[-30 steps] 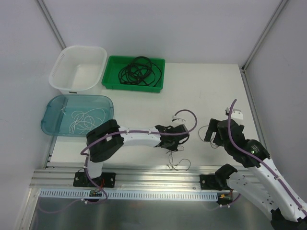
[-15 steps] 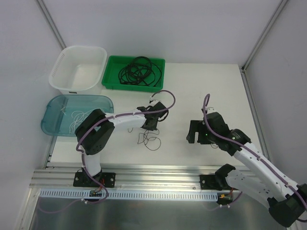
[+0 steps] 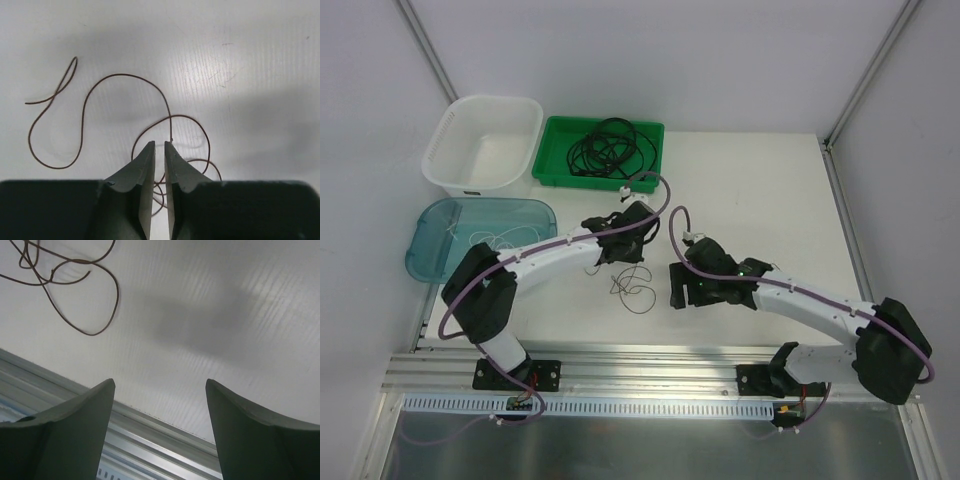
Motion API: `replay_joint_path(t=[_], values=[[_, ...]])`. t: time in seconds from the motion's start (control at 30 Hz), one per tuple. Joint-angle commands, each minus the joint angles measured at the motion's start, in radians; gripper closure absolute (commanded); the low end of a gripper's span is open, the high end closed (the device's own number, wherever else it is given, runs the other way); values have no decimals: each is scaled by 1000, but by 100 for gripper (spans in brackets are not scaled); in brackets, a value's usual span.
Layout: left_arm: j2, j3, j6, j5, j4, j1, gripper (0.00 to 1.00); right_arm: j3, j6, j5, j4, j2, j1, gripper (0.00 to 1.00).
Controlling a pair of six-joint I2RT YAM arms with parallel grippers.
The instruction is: Untangle the cables
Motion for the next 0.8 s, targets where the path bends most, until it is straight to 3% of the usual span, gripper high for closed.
replay_joint_path(t=[0.0, 0.23, 0.3, 0.33, 0.63, 0.77], values=[[-102, -33, -35, 6, -11, 36, 86, 73, 127, 72, 110, 61, 52, 24], [-196, -84, -52, 17, -16, 65, 75, 197, 224, 209, 110, 244, 179, 37], [-217, -112, -64, 17, -17, 71, 69, 224, 252, 266, 79, 304, 196, 40], [-243, -121, -70, 17, -16, 75, 67, 247, 272, 279, 70, 322, 211, 47], [-401, -233, -90, 20, -23, 100, 33, 306, 344, 324, 9, 486, 248, 55], [-417, -251, -99, 32, -25, 102, 27, 307, 370, 345, -13, 520, 253, 62]])
